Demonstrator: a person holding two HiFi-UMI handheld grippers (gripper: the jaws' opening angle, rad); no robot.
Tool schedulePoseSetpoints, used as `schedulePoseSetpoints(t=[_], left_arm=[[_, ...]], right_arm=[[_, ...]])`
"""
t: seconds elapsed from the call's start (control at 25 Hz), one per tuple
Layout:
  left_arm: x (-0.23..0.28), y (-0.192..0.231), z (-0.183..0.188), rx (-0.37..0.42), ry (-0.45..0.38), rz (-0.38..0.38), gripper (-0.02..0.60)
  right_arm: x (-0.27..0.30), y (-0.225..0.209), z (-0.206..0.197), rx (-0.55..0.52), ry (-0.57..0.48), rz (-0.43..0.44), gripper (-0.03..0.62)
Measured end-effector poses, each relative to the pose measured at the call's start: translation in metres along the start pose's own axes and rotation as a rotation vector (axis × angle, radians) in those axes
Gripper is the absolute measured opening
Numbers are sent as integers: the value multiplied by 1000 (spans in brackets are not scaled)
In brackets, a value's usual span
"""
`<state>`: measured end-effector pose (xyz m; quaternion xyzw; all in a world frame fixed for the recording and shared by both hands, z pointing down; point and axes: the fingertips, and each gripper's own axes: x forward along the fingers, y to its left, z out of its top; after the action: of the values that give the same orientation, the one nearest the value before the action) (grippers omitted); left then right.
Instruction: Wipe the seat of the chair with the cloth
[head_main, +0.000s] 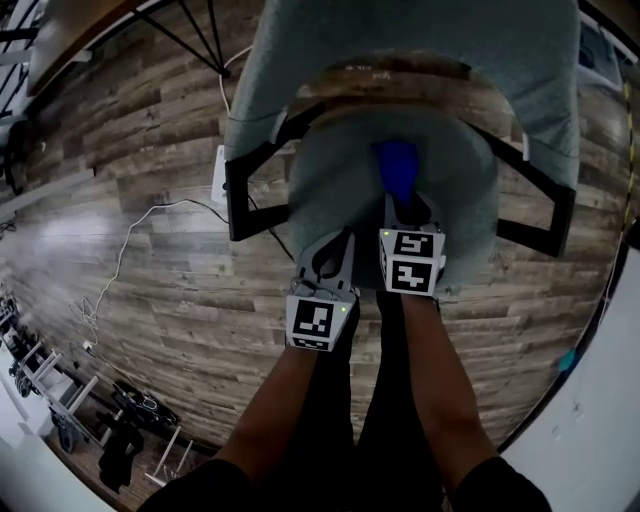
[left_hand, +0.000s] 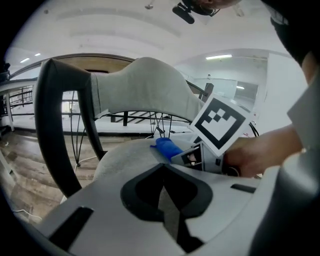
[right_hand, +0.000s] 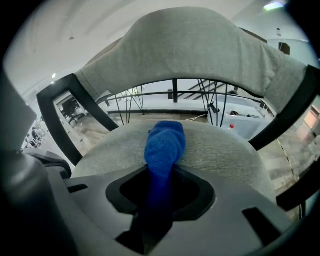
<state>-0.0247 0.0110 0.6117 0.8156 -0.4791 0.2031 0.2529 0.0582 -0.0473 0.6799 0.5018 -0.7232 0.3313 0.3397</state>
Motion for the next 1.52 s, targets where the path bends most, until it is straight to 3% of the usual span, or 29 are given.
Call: schedulePoseSetpoints(t=[0.48,0.68,1.2,1.32,1.52], left_arm=[[20,-38,25,46,-15,-59,2],[27,-44,34,-3,-20,-65,2],[34,-50,36,-14,-15,-69,2],[34,-49,32,-22,-15,-68,2],[22,-34,20,-47,-9,-43,2]], right_arm=[[-29,-81,-20,125,4,-102,114],[-43,-115,-30,159,13,-148,114],[-71,-173,-53,195,-23,-275,114],[-73,-166,-46,179,-60,-260,114],[-71,-113,-23,93,-103,-135,114]])
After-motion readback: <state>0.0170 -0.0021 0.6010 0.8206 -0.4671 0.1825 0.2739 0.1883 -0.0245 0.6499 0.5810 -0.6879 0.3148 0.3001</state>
